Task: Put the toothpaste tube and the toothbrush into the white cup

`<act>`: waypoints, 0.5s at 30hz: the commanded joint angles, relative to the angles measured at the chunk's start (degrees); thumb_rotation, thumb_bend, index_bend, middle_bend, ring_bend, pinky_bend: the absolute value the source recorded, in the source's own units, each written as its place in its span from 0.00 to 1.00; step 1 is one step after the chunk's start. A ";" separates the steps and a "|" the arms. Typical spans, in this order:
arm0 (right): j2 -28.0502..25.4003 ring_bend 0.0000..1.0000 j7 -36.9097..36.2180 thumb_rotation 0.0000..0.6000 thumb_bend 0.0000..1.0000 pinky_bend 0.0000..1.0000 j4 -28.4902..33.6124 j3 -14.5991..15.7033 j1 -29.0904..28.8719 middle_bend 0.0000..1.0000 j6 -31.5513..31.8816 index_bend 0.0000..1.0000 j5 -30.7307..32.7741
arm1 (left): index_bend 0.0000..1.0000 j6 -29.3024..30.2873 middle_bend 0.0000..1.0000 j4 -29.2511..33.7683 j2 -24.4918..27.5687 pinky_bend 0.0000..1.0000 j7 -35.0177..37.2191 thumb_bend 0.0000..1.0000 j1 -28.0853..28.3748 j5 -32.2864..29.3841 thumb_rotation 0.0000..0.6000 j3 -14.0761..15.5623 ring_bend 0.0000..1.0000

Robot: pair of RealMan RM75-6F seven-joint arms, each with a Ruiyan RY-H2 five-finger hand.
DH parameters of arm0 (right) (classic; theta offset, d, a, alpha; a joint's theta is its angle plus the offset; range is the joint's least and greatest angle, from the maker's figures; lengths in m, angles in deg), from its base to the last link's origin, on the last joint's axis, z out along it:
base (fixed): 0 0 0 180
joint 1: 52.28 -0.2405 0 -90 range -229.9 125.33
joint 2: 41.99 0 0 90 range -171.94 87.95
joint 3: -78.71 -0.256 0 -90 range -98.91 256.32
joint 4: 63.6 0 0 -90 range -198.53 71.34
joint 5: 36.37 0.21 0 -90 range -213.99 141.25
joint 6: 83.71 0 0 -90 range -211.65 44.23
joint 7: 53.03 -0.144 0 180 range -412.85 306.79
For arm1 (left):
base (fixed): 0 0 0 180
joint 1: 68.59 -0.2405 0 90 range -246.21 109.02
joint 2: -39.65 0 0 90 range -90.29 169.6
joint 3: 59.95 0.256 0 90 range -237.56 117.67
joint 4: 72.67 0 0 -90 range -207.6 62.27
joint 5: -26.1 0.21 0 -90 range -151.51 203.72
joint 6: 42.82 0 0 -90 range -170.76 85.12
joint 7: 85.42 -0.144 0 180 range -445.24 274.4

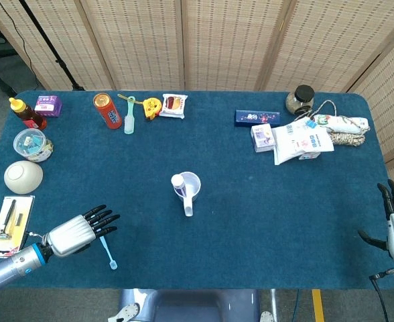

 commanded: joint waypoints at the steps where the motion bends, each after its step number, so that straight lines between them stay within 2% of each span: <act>1: 0.05 0.00 -0.17 1.00 0.00 0.00 0.02 -0.16 0.12 0.00 -0.16 0.00 -0.20 | 0.19 -0.79 0.00 -1.36 -1.55 0.00 -0.50 0.33 0.38 -0.95 1.00 0.78 0.00; 8: 0.04 0.00 -0.28 1.00 0.00 0.00 0.32 -0.52 0.47 0.00 -0.53 0.00 -0.82 | 0.27 -0.98 0.00 -2.13 -4.25 0.00 -2.98 0.36 0.11 -2.99 1.00 1.39 0.00; 15: -0.19 0.00 -0.80 1.00 0.00 0.00 0.70 -0.90 0.84 0.00 -0.66 0.00 -1.21 | 0.27 -1.66 0.00 -2.62 -5.96 0.00 -4.03 0.36 -0.14 -4.83 1.00 2.25 0.00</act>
